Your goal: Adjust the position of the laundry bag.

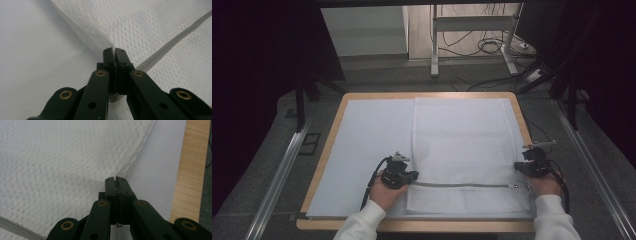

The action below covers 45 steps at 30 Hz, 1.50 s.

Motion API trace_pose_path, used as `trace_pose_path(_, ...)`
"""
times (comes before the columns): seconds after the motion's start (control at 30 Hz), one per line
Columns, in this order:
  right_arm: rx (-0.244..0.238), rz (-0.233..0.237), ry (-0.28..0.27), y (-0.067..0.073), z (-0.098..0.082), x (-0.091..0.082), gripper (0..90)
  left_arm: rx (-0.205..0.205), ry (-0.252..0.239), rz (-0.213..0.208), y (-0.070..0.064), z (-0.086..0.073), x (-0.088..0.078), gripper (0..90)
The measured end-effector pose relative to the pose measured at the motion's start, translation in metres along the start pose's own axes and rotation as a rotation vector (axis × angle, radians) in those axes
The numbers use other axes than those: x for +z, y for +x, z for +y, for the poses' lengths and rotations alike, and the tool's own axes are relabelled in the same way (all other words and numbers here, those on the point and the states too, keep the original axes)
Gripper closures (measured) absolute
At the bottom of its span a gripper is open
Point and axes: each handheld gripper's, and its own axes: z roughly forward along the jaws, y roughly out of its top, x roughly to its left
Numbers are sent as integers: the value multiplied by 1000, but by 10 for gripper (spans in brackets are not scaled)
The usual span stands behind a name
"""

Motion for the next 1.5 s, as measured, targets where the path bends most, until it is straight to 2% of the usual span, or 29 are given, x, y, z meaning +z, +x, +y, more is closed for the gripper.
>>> trace_pose_path(0.73, -36, 12, -25, 23, 10, 5, 877, -20, -19, 24, 18, -6, -16, 894)
trace_pose_path(1.5, -46, 36, -30, 33, 13, 7, 877, -34, -33, 29, 26, -11, -26, 894)
